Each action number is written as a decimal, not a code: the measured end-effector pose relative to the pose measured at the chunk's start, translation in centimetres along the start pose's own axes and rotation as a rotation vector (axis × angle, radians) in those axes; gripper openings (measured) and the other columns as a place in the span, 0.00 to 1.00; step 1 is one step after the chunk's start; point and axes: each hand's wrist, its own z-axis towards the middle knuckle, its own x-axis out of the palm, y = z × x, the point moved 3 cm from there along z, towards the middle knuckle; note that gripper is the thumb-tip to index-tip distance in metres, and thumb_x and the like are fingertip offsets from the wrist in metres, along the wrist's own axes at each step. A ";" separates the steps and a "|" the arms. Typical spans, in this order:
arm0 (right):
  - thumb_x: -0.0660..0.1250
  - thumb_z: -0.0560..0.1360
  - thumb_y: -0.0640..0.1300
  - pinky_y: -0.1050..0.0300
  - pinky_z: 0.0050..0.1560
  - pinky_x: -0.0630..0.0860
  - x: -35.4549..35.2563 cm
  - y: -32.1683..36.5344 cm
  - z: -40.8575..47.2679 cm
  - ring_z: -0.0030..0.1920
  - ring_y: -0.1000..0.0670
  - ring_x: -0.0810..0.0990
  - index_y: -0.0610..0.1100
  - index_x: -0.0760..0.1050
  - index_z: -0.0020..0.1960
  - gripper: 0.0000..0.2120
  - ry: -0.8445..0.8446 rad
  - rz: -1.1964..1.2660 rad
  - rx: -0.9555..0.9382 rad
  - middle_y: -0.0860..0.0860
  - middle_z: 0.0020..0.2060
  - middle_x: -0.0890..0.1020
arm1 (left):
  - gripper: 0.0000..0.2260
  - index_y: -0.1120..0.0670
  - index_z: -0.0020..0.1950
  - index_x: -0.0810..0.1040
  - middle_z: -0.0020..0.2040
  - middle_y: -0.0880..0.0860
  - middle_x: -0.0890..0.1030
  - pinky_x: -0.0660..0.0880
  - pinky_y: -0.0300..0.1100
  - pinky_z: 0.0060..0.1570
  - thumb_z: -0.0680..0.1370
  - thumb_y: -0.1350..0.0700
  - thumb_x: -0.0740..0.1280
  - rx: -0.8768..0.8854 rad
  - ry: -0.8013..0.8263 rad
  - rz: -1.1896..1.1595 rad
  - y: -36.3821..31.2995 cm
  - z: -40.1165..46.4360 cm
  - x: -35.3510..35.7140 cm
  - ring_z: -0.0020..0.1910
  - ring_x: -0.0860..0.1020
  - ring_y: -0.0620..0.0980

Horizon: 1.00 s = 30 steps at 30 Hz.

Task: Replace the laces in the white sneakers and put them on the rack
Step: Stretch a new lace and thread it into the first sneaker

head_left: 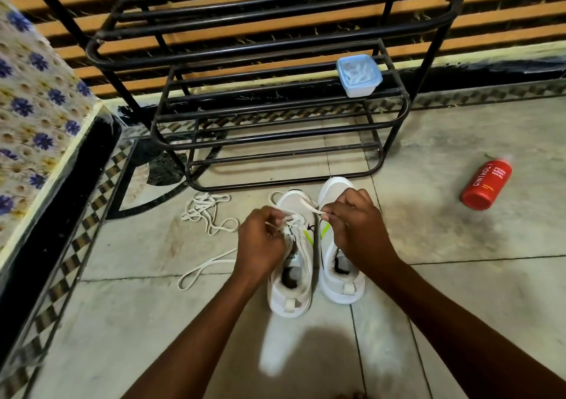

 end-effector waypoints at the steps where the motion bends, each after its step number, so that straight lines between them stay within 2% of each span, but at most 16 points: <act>1: 0.69 0.75 0.35 0.56 0.43 0.67 0.5 0.5 0.2 0.42 0.46 0.71 0.40 0.83 0.45 0.04 0.017 -0.008 -0.020 0.46 0.38 0.75 | 0.15 0.46 0.46 0.82 0.46 0.45 0.84 0.80 0.41 0.48 0.69 0.65 0.68 -0.079 0.002 -0.017 1.0 -0.8 0.0 0.45 0.82 0.43; 3: 0.69 0.76 0.35 0.54 0.43 0.71 1.4 1.1 0.4 0.41 0.44 0.75 0.39 0.81 0.46 0.03 0.064 0.000 -0.024 0.46 0.39 0.77 | 0.14 0.45 0.48 0.82 0.48 0.45 0.83 0.81 0.47 0.51 0.65 0.59 0.70 -0.179 0.039 -0.056 2.2 -2.3 0.5 0.46 0.82 0.43; 5: 0.67 0.76 0.36 0.55 0.44 0.74 2.1 1.8 0.5 0.40 0.45 0.78 0.40 0.79 0.46 0.02 0.087 0.047 0.014 0.47 0.38 0.80 | 0.16 0.45 0.50 0.81 0.50 0.46 0.81 0.81 0.48 0.51 0.63 0.55 0.72 -0.191 0.061 -0.075 2.7 -3.1 0.7 0.47 0.81 0.43; 7: 0.67 0.77 0.37 0.59 0.41 0.74 2.5 2.4 0.8 0.36 0.48 0.80 0.41 0.77 0.45 0.02 0.071 0.136 0.130 0.50 0.34 0.81 | 0.19 0.47 0.53 0.80 0.51 0.46 0.79 0.80 0.45 0.51 0.62 0.53 0.71 -0.144 0.072 -0.044 2.3 -3.0 0.6 0.47 0.80 0.44; 10: 0.69 0.76 0.34 0.49 0.40 0.81 3.4 2.5 0.6 0.33 0.52 0.83 0.44 0.76 0.43 0.07 0.109 0.322 0.395 0.51 0.30 0.81 | 0.20 0.49 0.57 0.79 0.52 0.47 0.76 0.77 0.39 0.52 0.65 0.52 0.73 0.003 0.160 0.113 1.3 -2.5 0.6 0.49 0.78 0.45; 12: 0.69 0.74 0.32 0.46 0.40 0.81 3.8 2.7 0.6 0.34 0.52 0.84 0.45 0.76 0.41 0.09 0.136 0.326 0.403 0.51 0.30 0.82 | 0.17 0.51 0.57 0.80 0.51 0.48 0.75 0.75 0.41 0.54 0.69 0.52 0.74 0.072 0.208 0.192 1.2 -2.3 0.9 0.51 0.77 0.48; 14: 0.69 0.73 0.35 0.47 0.39 0.79 3.9 3.0 1.0 0.34 0.50 0.83 0.46 0.75 0.41 0.07 0.171 0.254 0.355 0.51 0.30 0.82 | 0.10 0.53 0.53 0.82 0.49 0.49 0.77 0.76 0.46 0.52 0.73 0.54 0.72 0.080 0.159 0.180 1.3 -2.2 0.9 0.50 0.78 0.50; 17: 0.65 0.72 0.41 0.47 0.38 0.77 4.2 3.4 1.2 0.33 0.49 0.80 0.46 0.73 0.41 0.02 0.201 0.203 0.318 0.50 0.30 0.80 | 0.04 0.53 0.48 0.82 0.46 0.49 0.81 0.78 0.49 0.51 0.78 0.56 0.68 -0.036 0.038 0.005 2.2 -2.3 0.4 0.47 0.80 0.49; 19: 0.67 0.73 0.42 0.49 0.39 0.77 4.5 3.5 1.1 0.33 0.49 0.80 0.45 0.72 0.40 0.05 0.215 0.189 0.337 0.50 0.30 0.81 | 0.05 0.52 0.49 0.83 0.46 0.48 0.85 0.79 0.50 0.54 0.78 0.55 0.67 -0.210 0.045 -0.144 3.6 -2.5 0.7 0.47 0.83 0.48; 20: 0.70 0.74 0.41 0.52 0.39 0.77 4.7 3.5 1.1 0.33 0.51 0.80 0.45 0.72 0.40 0.08 0.221 0.178 0.357 0.51 0.29 0.81 | 0.08 0.52 0.50 0.83 0.47 0.48 0.86 0.80 0.52 0.55 0.77 0.53 0.66 -0.282 0.064 -0.220 4.3 -2.6 0.8 0.48 0.84 0.49; 22: 0.74 0.73 0.39 0.64 0.36 0.72 5.0 3.3 1.1 0.32 0.55 0.79 0.43 0.72 0.38 0.11 0.226 0.167 0.395 0.53 0.27 0.79 | 0.12 0.53 0.53 0.84 0.48 0.51 0.87 0.80 0.55 0.58 0.75 0.52 0.64 -0.364 0.093 -0.348 5.4 -2.7 1.1 0.50 0.85 0.53; 24: 0.75 0.72 0.37 0.69 0.35 0.68 5.6 3.2 1.3 0.31 0.59 0.77 0.43 0.72 0.37 0.12 0.215 0.190 0.401 0.56 0.25 0.75 | 0.10 0.55 0.54 0.83 0.50 0.56 0.87 0.80 0.54 0.57 0.78 0.56 0.65 -0.414 0.111 -0.451 5.7 -2.7 1.2 0.52 0.85 0.56; 27: 0.76 0.70 0.38 0.57 0.37 0.73 7.0 2.6 1.3 0.30 0.54 0.75 0.46 0.72 0.37 0.13 0.235 0.210 0.423 0.54 0.26 0.76 | 0.08 0.58 0.55 0.83 0.50 0.61 0.86 0.78 0.47 0.48 0.82 0.63 0.64 -0.467 0.134 -0.565 6.0 -2.5 1.2 0.47 0.83 0.55; 30: 0.78 0.69 0.39 0.58 0.36 0.73 8.1 2.0 1.1 0.29 0.55 0.74 0.48 0.72 0.35 0.14 0.262 0.236 0.467 0.55 0.26 0.76 | 0.09 0.57 0.55 0.84 0.51 0.63 0.86 0.77 0.52 0.50 0.81 0.62 0.64 -0.493 0.164 -0.632 6.3 -2.4 1.4 0.47 0.83 0.58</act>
